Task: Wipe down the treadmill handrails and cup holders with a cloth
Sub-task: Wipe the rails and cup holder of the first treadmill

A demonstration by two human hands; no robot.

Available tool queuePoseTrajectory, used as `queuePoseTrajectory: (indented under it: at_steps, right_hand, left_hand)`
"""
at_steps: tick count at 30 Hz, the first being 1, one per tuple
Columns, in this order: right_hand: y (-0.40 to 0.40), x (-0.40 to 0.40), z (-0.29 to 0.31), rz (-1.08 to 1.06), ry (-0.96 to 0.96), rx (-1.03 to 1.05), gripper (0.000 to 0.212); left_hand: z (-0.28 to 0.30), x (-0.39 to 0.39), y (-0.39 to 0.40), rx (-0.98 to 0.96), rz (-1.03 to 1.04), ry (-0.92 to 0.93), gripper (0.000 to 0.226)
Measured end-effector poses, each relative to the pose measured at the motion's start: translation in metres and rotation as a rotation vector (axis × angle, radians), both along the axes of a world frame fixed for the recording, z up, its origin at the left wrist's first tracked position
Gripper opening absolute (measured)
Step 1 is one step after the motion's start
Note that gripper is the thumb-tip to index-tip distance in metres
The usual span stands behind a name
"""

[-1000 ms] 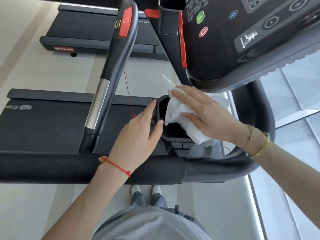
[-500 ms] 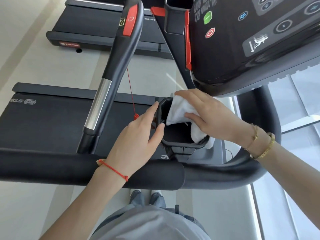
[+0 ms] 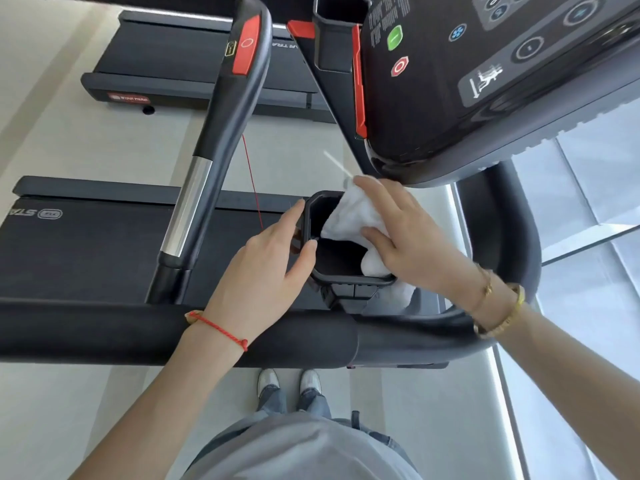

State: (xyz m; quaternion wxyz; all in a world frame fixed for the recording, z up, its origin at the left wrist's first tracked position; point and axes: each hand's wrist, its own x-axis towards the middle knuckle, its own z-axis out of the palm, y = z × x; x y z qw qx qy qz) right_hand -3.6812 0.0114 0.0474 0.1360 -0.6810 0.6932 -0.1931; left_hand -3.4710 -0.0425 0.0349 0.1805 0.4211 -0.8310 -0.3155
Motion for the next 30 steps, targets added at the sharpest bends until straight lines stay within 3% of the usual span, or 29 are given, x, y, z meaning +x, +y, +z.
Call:
queuePoseTrajectory:
  at_steps: [3, 6, 10, 17, 20, 25, 30]
  right_hand:
    - [0.017, 0.010, -0.006, -0.234, -0.245, 0.017, 0.068]
    - [0.026, 0.011, -0.007, -0.426, -0.380, 0.116, 0.057]
    - [0.008, 0.007, -0.002, -0.492, -0.522, 0.256, 0.040]
    - [0.023, 0.011, -0.004, -0.471, -0.462, 0.384, 0.032]
    - [0.013, 0.007, 0.002, -0.460, -0.418, 0.407, 0.016]
    - [0.004, 0.011, 0.008, -0.495, -0.488, 0.335, 0.036]
    - [0.024, 0.009, -0.001, -0.484, -0.455, 0.464, 0.023]
  left_hand:
    - [-0.001, -0.001, -0.001, -0.012, -0.001, -0.004, 0.056]
    - [-0.002, -0.001, -0.002, -0.020, -0.003, -0.005, 0.056]
    - [-0.002, -0.001, -0.001, -0.029, -0.011, -0.011, 0.056]
    - [-0.001, -0.001, -0.001, -0.020, -0.021, -0.008, 0.057]
    - [-0.001, -0.002, -0.001, -0.024, -0.019, -0.001, 0.057]
    - [-0.001, -0.002, 0.000, -0.027, -0.021, 0.005, 0.057]
    - [-0.001, -0.001, -0.001, -0.039, -0.012, 0.004, 0.056]
